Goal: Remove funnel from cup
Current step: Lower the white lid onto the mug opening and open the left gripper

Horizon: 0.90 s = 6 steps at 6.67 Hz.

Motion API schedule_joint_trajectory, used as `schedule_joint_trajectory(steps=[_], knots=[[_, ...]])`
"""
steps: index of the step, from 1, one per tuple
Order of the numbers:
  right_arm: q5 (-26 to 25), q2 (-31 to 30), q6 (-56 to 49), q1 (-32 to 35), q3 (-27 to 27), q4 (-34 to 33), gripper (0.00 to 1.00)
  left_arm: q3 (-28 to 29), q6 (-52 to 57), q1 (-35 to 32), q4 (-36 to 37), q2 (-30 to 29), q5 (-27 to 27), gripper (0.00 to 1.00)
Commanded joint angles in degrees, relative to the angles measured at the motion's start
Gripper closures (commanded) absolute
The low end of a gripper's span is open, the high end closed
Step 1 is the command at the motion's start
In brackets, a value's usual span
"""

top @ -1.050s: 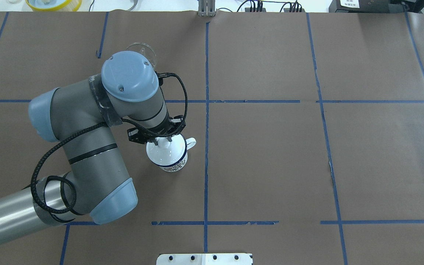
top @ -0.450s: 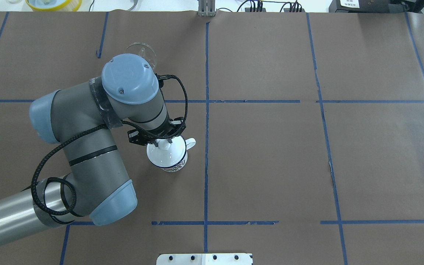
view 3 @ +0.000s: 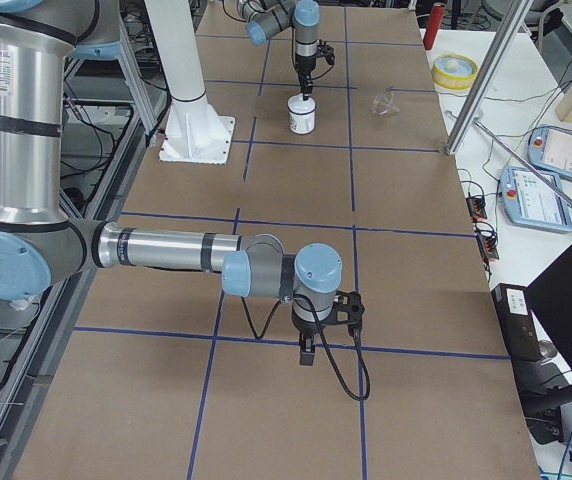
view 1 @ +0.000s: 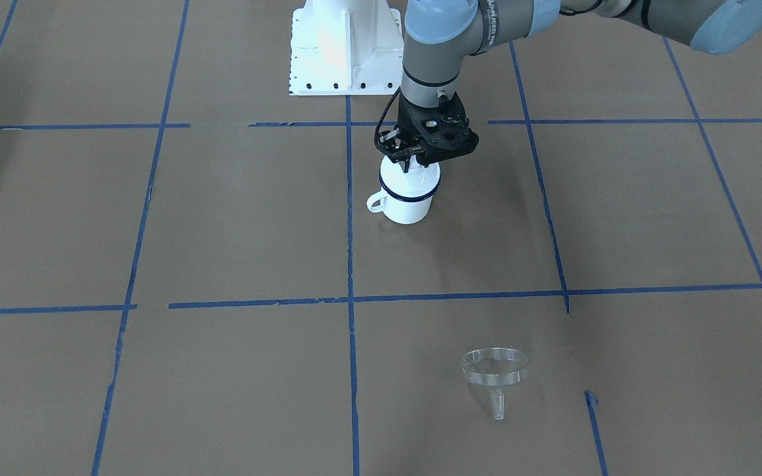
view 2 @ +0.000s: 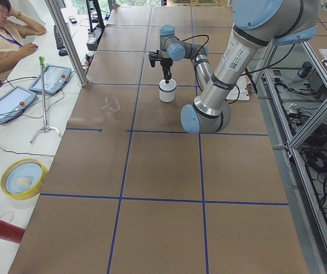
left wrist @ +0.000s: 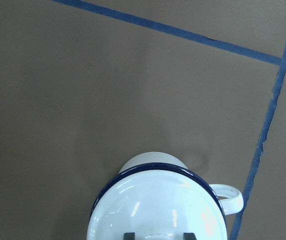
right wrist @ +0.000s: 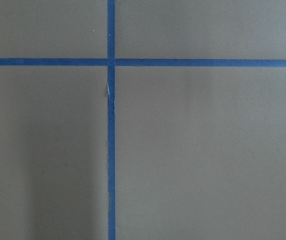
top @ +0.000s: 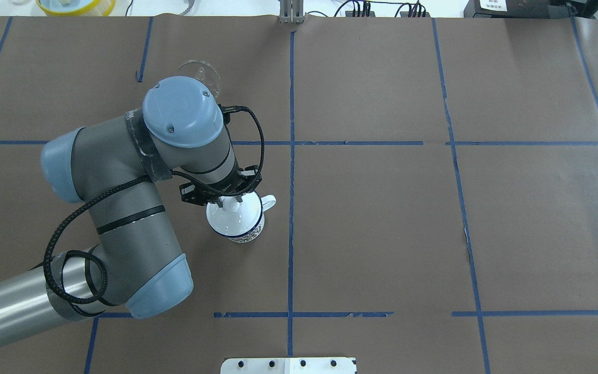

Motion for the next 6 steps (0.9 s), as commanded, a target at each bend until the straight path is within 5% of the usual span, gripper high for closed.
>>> schedule_joint_trajectory(steps=[1, 4, 5, 6], knots=[[0.00, 0.00, 0.00, 0.00, 0.00, 0.00, 0.00, 0.10, 0.06, 0.00, -0.11, 0.08, 0.06, 1.00], [0.00, 0.00, 0.00, 0.00, 0.00, 0.00, 0.00, 0.46, 0.06, 0.00, -0.81, -0.01, 0.06, 1.00], [0.00, 0.00, 0.00, 0.00, 0.00, 0.00, 0.00, 0.46, 0.06, -0.09, -0.81, -0.01, 0.06, 0.79], [0.00, 0.00, 0.00, 0.00, 0.00, 0.00, 0.00, 0.46, 0.06, -0.09, -0.81, -0.01, 0.15, 0.28]])
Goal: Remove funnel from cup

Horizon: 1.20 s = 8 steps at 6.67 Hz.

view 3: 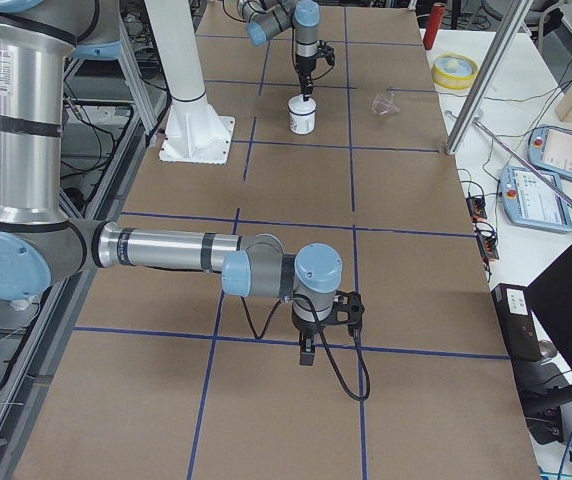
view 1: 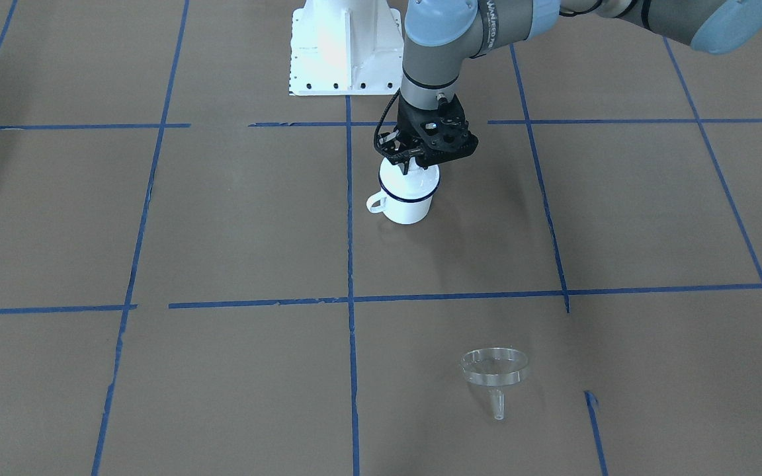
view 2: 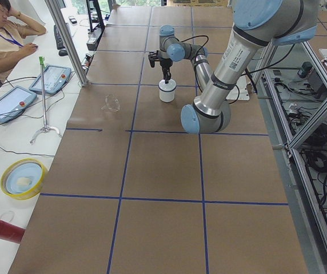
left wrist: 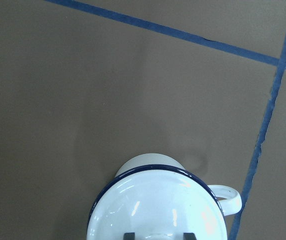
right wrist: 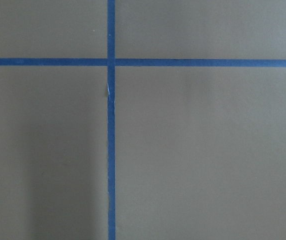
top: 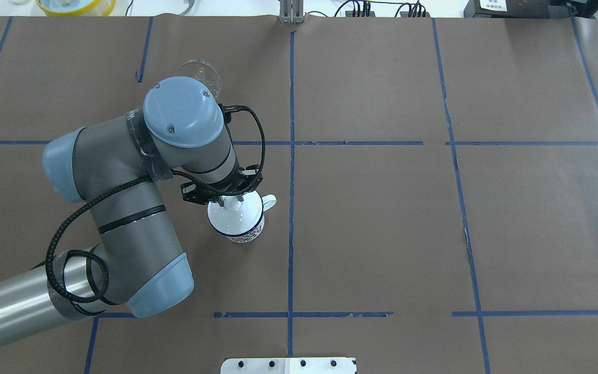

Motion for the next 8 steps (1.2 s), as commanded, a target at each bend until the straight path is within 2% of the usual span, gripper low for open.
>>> schedule_joint_trajectory(steps=[1, 2, 4, 5, 6, 8], knots=[[0.00, 0.00, 0.00, 0.00, 0.00, 0.00, 0.00, 0.09, 0.09, -0.03, -0.01, 0.08, 0.15, 0.12], [0.00, 0.00, 0.00, 0.00, 0.00, 0.00, 0.00, 0.00, 0.09, -0.03, -0.01, 0.08, 1.63, 0.00], [0.00, 0.00, 0.00, 0.00, 0.00, 0.00, 0.00, -2.87, 5.49, -2.82, -0.01, 1.56, 1.73, 0.00], [0.00, 0.00, 0.00, 0.00, 0.00, 0.00, 0.00, -7.77, 13.63, -6.15, -0.01, 5.93, 1.21, 0.00], [0.00, 0.00, 0.00, 0.00, 0.00, 0.00, 0.00, -10.52, 24.50, -12.80, -0.27, 10.93, -1.93, 0.00], [0.00, 0.00, 0.00, 0.00, 0.00, 0.00, 0.00, -9.50, 41.06, -30.79, -0.63, 20.16, -18.30, 0.00]])
